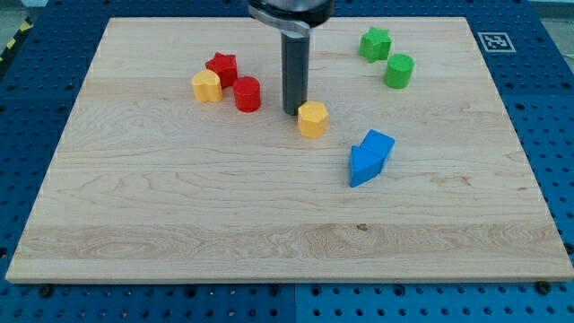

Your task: Move your arm below the yellow heart

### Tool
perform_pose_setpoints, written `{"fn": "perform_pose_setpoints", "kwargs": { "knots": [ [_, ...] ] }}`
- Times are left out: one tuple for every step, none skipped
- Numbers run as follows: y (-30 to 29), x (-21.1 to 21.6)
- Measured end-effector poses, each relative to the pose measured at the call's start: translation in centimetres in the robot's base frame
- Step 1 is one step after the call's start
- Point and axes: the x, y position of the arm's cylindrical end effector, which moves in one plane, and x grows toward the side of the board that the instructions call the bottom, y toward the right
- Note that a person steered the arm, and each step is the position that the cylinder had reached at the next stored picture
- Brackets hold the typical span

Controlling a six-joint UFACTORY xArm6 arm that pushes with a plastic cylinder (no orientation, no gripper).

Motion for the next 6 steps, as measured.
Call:
{"fn": "perform_pose_setpoints", "kwargs": {
  "knots": [
    [2.8,1.7],
    [4.3,3.4],
    [-1.3,3.4],
    [-9.3,3.0],
    [-12.5,-0.6],
    [-12.5,-1.6]
  ]
}}
